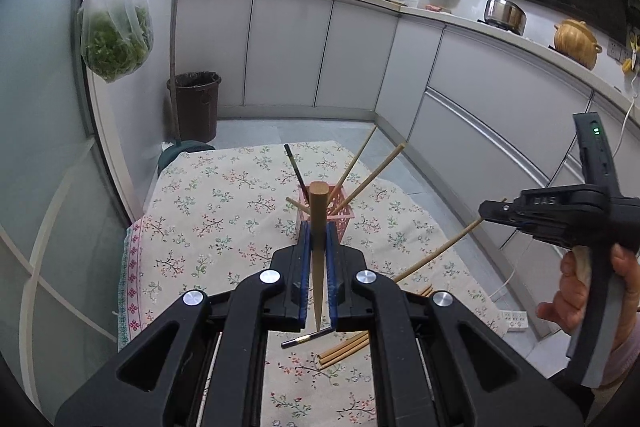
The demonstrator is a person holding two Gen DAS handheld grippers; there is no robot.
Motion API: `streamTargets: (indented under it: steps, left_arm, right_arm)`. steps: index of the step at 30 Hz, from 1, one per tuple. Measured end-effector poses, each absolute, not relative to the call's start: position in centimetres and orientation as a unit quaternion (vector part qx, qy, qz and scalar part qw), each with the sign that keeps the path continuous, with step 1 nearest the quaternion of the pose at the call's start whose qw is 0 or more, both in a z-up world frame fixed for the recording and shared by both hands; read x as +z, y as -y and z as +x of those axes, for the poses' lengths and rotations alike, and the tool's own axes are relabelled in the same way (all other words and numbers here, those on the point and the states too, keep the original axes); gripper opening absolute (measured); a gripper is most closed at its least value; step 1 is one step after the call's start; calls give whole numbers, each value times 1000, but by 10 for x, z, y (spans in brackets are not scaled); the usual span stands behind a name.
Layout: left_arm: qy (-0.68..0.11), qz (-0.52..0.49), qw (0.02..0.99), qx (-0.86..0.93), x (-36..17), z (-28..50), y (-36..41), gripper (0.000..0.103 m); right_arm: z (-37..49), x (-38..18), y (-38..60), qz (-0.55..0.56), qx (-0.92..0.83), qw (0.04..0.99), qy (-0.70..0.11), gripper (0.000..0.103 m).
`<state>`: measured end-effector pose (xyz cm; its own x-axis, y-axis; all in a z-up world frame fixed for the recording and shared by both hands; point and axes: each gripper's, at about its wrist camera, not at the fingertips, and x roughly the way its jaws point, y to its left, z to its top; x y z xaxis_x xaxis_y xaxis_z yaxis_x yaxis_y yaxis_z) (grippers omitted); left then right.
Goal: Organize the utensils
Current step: 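Carry both held bamboo chopsticks toward the pink basket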
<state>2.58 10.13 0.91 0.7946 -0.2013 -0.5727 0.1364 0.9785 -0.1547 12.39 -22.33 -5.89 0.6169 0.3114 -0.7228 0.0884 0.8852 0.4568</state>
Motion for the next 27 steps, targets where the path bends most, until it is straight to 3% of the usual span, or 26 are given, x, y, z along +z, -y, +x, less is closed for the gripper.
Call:
streamTargets:
  steps: [27]
  left_arm:
    - [-270,-58,960,-54,75,88,-88,7]
  right_arm:
    - [91,96,232,187,107,917,-336,5]
